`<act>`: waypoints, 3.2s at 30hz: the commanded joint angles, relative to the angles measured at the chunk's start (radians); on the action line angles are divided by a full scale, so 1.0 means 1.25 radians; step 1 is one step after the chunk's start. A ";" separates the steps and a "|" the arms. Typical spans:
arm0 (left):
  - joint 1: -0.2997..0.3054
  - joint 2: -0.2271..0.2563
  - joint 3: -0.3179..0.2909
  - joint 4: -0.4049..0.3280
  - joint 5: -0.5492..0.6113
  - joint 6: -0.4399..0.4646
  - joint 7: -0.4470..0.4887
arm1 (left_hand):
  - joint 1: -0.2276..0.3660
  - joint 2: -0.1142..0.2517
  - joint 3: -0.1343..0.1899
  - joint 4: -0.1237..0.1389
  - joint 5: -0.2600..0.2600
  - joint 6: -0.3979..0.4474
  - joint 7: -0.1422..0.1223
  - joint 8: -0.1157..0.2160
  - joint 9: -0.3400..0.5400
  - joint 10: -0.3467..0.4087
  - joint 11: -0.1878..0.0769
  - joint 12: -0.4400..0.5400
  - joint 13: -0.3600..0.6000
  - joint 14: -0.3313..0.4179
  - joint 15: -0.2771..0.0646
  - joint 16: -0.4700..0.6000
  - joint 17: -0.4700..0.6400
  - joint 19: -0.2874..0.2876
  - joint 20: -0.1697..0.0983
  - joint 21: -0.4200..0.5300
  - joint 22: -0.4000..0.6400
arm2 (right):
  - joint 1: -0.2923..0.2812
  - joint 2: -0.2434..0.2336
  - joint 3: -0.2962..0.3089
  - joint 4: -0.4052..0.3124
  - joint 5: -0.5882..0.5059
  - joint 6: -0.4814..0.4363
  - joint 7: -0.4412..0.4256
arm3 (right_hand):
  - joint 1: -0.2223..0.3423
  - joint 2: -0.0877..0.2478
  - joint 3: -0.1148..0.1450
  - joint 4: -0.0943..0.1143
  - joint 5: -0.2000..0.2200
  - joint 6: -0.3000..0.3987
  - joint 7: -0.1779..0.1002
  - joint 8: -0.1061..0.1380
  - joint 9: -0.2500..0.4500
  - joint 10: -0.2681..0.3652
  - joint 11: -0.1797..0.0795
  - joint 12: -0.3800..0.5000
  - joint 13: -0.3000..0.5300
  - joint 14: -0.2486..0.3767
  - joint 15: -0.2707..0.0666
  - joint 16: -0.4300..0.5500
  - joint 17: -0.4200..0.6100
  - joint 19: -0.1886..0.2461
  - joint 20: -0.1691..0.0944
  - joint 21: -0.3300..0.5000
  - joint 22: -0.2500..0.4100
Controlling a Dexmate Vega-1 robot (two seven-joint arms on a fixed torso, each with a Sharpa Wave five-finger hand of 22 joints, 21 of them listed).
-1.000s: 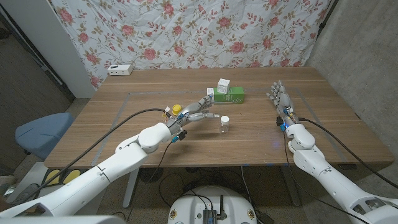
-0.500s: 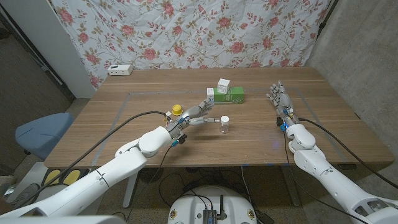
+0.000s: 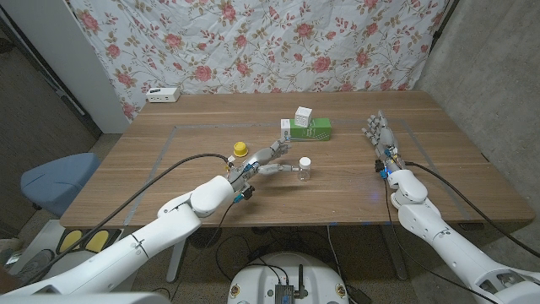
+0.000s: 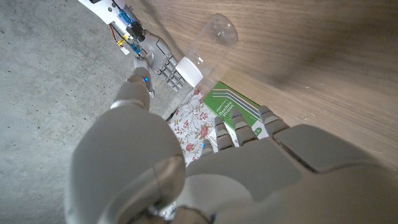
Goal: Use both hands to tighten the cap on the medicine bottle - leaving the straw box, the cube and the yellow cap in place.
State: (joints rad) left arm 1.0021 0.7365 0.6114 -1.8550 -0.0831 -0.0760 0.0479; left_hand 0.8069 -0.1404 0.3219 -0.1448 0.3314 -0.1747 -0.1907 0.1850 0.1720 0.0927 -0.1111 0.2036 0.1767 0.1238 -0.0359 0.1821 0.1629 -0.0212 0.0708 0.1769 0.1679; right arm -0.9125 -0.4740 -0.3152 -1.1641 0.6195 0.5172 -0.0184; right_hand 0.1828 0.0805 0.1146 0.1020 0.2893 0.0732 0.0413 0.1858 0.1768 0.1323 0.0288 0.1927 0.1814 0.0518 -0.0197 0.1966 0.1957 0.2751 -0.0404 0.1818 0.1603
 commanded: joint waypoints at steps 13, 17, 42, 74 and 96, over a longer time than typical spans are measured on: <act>-0.020 -0.044 0.032 0.065 0.075 -0.022 0.032 | 0.037 0.010 -0.016 0.000 -0.002 0.011 -0.007 0.013 0.002 0.065 -0.017 0.012 0.001 0.051 -0.105 0.007 0.001 -0.014 -0.011 0.007 0.002 | -0.002 0.010 0.006 0.013 0.001 0.014 -0.014 | -0.002 0.001 -0.004 -0.001 0.004 0.009 -0.004 0.004 0.001 0.004 -0.002 0.001 0.000 0.005 -0.004 0.002 -0.001 -0.002 -0.051 0.001 0.004; -0.024 -0.050 0.035 0.073 0.078 -0.024 0.031 | 0.041 0.010 -0.020 -0.001 -0.003 0.014 -0.006 0.011 0.002 0.080 -0.020 0.013 0.001 0.063 -0.110 0.007 0.001 -0.008 -0.018 0.009 0.001 | -0.005 0.009 0.009 0.010 0.002 0.015 -0.017 | -0.001 0.001 -0.004 -0.001 0.005 0.010 -0.005 0.004 0.001 0.004 -0.005 0.001 0.000 0.004 -0.004 0.002 -0.001 -0.002 -0.050 0.001 0.004; -0.037 -0.074 0.053 0.110 0.092 -0.038 0.033 | 0.064 0.015 -0.038 0.001 -0.007 0.060 -0.002 0.011 0.002 0.144 -0.026 0.012 0.000 0.120 -0.133 0.005 0.000 0.003 -0.032 0.008 0.001 | -0.019 0.000 0.014 0.001 0.002 0.020 -0.017 | 0.002 -0.005 -0.007 -0.007 0.007 0.010 -0.011 0.003 0.001 0.005 -0.013 -0.001 0.001 0.007 -0.008 0.001 -0.002 -0.002 -0.048 0.002 0.004; -0.059 -0.108 0.078 0.155 0.135 -0.041 0.055 | 0.099 0.039 -0.049 0.002 -0.017 0.116 0.013 0.013 0.002 0.224 -0.033 0.013 0.000 0.173 -0.139 0.003 0.001 0.048 -0.083 0.017 0.001 | 0.005 0.007 0.013 0.045 0.020 0.036 0.032 | 0.001 -0.001 -0.009 -0.007 0.010 0.011 -0.014 0.003 0.001 0.007 -0.017 -0.001 0.001 0.009 -0.012 0.002 -0.001 0.000 -0.051 0.003 0.004; -0.084 -0.125 0.090 0.195 0.136 -0.064 0.048 | 0.128 0.062 -0.056 0.003 -0.031 0.161 0.033 0.012 0.002 0.290 -0.041 0.015 0.000 0.224 -0.141 0.005 0.002 0.080 -0.097 0.017 0.000 | -0.003 0.009 0.017 0.044 0.018 0.044 0.019 | 0.001 0.001 -0.010 -0.008 0.012 0.012 -0.014 0.003 0.002 0.009 -0.015 -0.001 0.001 0.010 -0.012 0.001 -0.001 0.002 -0.048 0.004 0.004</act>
State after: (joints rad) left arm 0.9095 0.5924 0.7176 -1.6325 0.0843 -0.1428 0.1082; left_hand 0.9545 -0.0639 0.2559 -0.1421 0.2957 0.0216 -0.1500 0.1962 0.1725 0.4390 -0.1611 0.2188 0.1770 0.3899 -0.0412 0.1849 0.1632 0.0702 -0.0362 0.1925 0.1678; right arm -0.9134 -0.4644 -0.2965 -1.1102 0.6438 0.5676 0.0123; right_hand 0.1830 0.0806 0.1063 0.0937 0.2979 0.0858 0.0285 0.1857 0.1770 0.1412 0.0123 0.1927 0.1816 0.0605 -0.0286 0.1965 0.1932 0.2751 -0.0403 0.1818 0.1603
